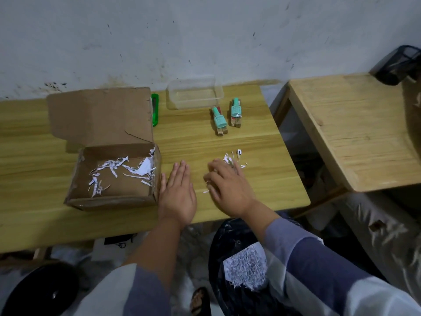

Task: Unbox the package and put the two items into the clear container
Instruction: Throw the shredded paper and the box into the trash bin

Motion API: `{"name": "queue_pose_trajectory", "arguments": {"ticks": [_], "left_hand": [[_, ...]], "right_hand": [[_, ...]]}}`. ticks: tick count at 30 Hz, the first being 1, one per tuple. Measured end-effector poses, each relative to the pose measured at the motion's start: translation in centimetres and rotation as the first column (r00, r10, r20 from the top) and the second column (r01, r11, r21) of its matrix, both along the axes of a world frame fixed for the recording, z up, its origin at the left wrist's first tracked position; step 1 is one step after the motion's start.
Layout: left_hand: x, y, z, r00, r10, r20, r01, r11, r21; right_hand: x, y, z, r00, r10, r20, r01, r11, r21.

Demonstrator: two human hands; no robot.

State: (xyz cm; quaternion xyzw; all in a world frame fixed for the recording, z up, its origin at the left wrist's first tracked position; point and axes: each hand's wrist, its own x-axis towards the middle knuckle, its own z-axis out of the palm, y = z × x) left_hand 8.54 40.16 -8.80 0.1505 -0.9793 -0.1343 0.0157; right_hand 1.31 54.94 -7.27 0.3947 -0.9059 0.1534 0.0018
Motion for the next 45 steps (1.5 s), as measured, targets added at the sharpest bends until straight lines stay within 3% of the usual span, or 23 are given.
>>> {"name": "queue_pose_trajectory", "arguments": {"ticks": [5, 9, 14, 16, 19, 23, 27, 29, 35, 38, 45], "left_hand": [[-0.5, 0.6, 0.7, 0.997, 0.043, 0.058, -0.045, 0.999, 0.03], [-1.5, 2.3, 1.0, 0.997, -0.035, 0.062, 0.032, 0.998, 0.044], [-2.0, 3.9, 0.5, 0.993, -0.09, 0.079, 0.091, 0.996, -0.015], [-1.9, 3.8, 0.2, 0.993, -0.09, 0.079, 0.092, 0.996, -0.02], [-1.8, 3.9, 0.2, 0.994, -0.087, 0.062, 0.088, 0.996, -0.01], [-1.9, 4.1, 0.2, 0.996, -0.072, 0.05, 0.072, 0.997, -0.009], [-1.9, 4.1, 0.1, 0.997, -0.066, 0.034, 0.066, 0.998, -0.01], [-1.9, 4.2, 0.0, 0.997, -0.065, 0.034, 0.066, 0.998, -0.019], [-1.8, 4.1, -0.1, 0.997, -0.066, 0.032, 0.066, 0.998, -0.024], [-1.7, 3.9, -0.1, 0.997, -0.075, 0.032, 0.076, 0.997, -0.023], [-2.2, 3.9, -0.2, 0.997, -0.07, 0.032, 0.072, 0.997, -0.035]], "right_hand": [[-2.2, 1.9, 1.3, 0.967, -0.244, 0.07, 0.249, 0.966, -0.065], [-3.9, 1.8, 1.2, 0.909, -0.359, 0.212, 0.366, 0.931, 0.009], [-5.4, 1.0, 0.8, 0.888, -0.362, 0.284, 0.321, 0.929, 0.182], [-5.1, 1.0, 0.7, 0.923, -0.323, 0.21, 0.294, 0.943, 0.16], [-3.7, 1.7, 0.2, 0.979, -0.2, -0.028, 0.202, 0.97, 0.133], [-1.9, 3.9, -0.5, 0.966, -0.12, -0.229, 0.142, 0.986, 0.086], [-0.7, 5.3, -0.2, 0.977, -0.155, -0.143, 0.167, 0.983, 0.075], [-0.9, 5.4, 0.3, 0.978, -0.21, -0.02, 0.211, 0.97, 0.124], [-1.9, 3.2, 1.8, 0.909, -0.302, 0.289, 0.345, 0.932, -0.11], [-1.8, 3.4, 2.0, 0.901, -0.314, 0.3, 0.367, 0.92, -0.139], [3.9, 10.5, 1.4, 0.867, -0.469, 0.166, 0.471, 0.882, 0.034]]}}
